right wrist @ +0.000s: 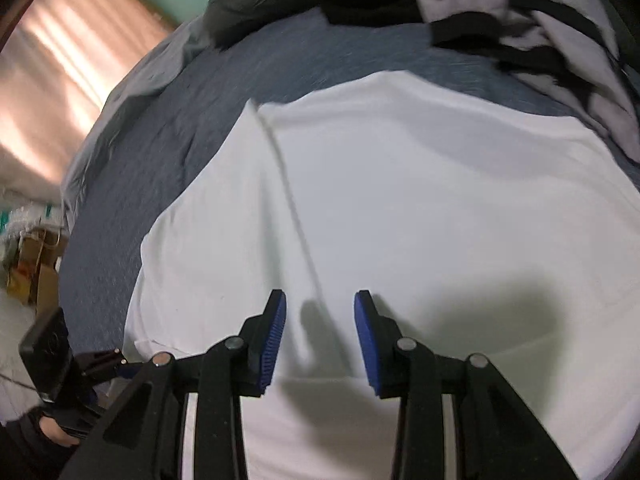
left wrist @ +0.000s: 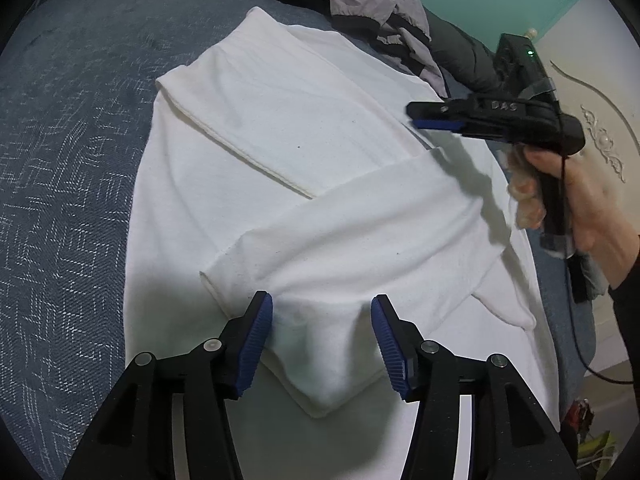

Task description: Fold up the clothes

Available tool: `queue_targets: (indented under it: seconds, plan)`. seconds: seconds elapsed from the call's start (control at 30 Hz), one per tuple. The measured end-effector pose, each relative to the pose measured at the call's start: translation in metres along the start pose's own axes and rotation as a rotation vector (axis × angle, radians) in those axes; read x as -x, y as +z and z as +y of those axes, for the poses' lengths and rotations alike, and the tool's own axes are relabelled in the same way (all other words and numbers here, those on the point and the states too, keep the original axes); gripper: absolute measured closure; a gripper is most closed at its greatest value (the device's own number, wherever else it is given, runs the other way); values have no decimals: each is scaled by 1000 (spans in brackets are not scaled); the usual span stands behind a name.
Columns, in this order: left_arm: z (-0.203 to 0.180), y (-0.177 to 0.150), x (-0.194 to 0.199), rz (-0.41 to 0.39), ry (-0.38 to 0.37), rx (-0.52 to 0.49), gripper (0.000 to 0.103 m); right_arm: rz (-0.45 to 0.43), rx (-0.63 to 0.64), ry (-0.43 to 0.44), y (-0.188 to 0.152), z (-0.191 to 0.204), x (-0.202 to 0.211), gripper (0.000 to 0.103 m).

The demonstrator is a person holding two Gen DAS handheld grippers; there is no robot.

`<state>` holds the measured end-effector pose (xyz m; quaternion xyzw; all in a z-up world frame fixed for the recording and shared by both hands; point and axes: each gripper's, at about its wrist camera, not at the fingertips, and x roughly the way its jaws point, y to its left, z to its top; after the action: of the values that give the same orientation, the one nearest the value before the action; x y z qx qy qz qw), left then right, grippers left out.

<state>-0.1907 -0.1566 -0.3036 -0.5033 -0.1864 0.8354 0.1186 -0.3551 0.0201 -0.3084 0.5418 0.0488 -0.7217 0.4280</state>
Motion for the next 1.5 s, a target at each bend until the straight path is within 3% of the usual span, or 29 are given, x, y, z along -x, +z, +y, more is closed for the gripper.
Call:
queue_targets:
  seconds: [0.03, 0.1, 0.2, 0.3, 0.63, 0.67, 0.7, 0.73, 0.83, 0.87, 0.9, 0.97, 1.07, 1.33, 1.5]
  plan:
    - [0, 0, 0, 0, -1, 1, 48, 9, 4, -2, 0, 1, -4, 68]
    - [-1, 0, -1, 1, 2, -3, 47, 20, 4, -2, 1, 3, -12, 84]
    - [-3, 1, -1, 1, 0, -8, 47, -12, -44, 16, 0, -5, -10, 98]
    - [-2, 2, -2, 0, -4, -6, 47, -42, -77, 30, 1, -12, -7, 101]
    - [1, -2, 0, 1, 3, -14, 46, -34, -54, 16, 0, -10, -4, 101]
    - [1, -2, 1, 2, 3, -14, 46, -24, -52, 15, 0, -9, -5, 94]
    - [0, -2, 1, 2, 4, -14, 46, -15, -49, 14, 1, -7, -7, 76]
    - [0, -2, 1, 2, 5, -15, 46, -8, -38, 15, 1, -5, -9, 72]
    - [-2, -2, 1, 2, 9, -21, 45, 1, -11, 4, 1, 2, -12, 72]
    - [-3, -2, 1, 2, 9, -22, 45, 0, -18, 10, 1, 0, -12, 73]
    - [-4, -1, 0, 2, 8, -22, 45, -3, -21, 14, 0, -1, -12, 83]
    - [-5, 1, 0, 2, 5, -19, 45, -9, -20, 17, -1, -2, -12, 94]
    - [-6, 2, -1, 3, 3, -18, 45, -16, -26, 22, -3, -4, -11, 101]
    - [-6, 4, -3, 4, 5, -20, 45, -68, -22, -12, 0, -8, 5, 102]
    - [-7, 5, -4, 4, 4, -23, 45, -43, -32, -30, 2, -12, -6, 102]
